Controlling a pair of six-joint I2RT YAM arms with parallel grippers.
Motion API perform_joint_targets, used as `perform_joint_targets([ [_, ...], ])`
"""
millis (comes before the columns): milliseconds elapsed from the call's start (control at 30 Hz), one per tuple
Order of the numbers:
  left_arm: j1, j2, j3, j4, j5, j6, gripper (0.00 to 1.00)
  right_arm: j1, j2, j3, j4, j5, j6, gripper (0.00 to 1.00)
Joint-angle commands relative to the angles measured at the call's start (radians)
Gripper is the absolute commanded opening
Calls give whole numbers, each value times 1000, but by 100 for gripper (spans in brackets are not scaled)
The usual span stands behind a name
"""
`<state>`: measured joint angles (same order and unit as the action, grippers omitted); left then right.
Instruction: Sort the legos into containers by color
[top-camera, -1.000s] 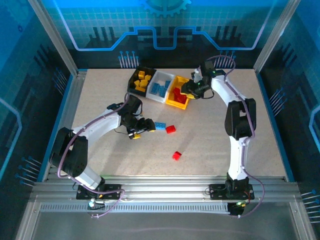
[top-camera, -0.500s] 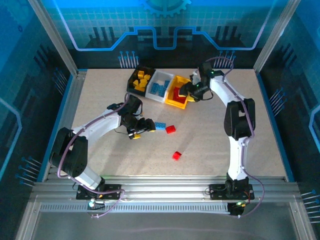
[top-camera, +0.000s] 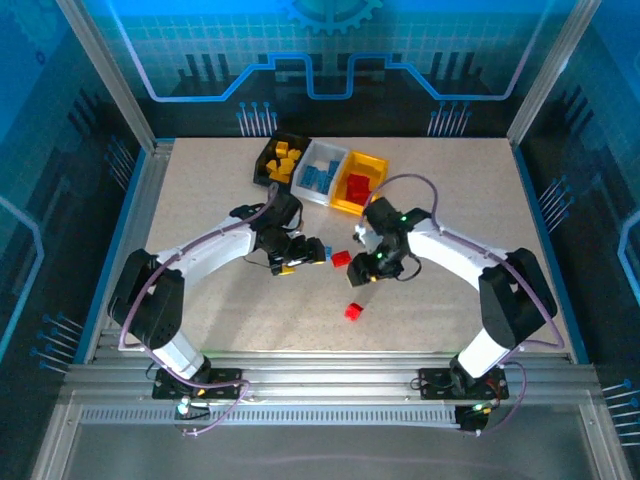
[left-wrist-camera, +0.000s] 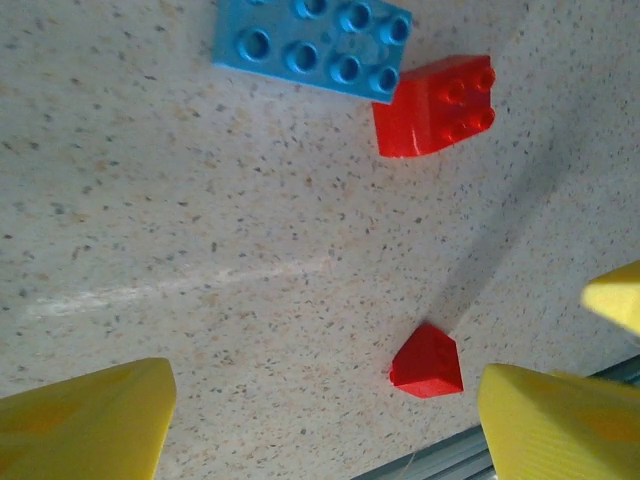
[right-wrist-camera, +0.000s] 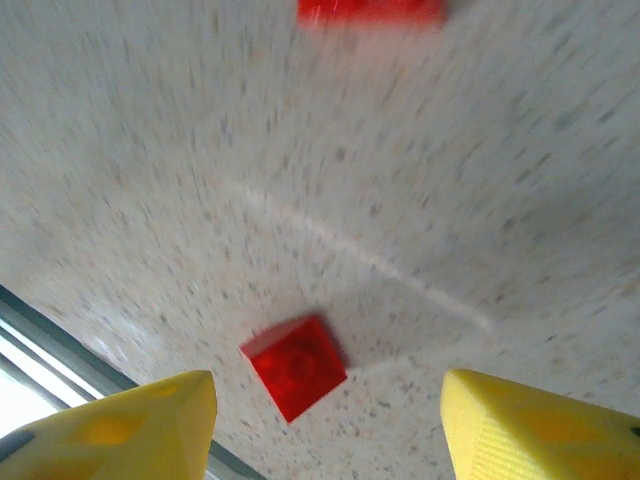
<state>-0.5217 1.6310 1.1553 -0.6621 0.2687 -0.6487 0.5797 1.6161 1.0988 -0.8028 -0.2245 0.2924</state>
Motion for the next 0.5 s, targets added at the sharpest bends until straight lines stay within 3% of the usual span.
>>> perform_joint_targets([
  [0,-6,8,-19,3,-18,-12,80,91,-19,-42,11,116,-21,63],
  [233,-5,-21,-109,56,-4,-60,81,246,13,-75,7,257,-11,72],
  [467,-4,-68,-141,29,-32,-46,81,307,77,-56,22,317,-34,74],
])
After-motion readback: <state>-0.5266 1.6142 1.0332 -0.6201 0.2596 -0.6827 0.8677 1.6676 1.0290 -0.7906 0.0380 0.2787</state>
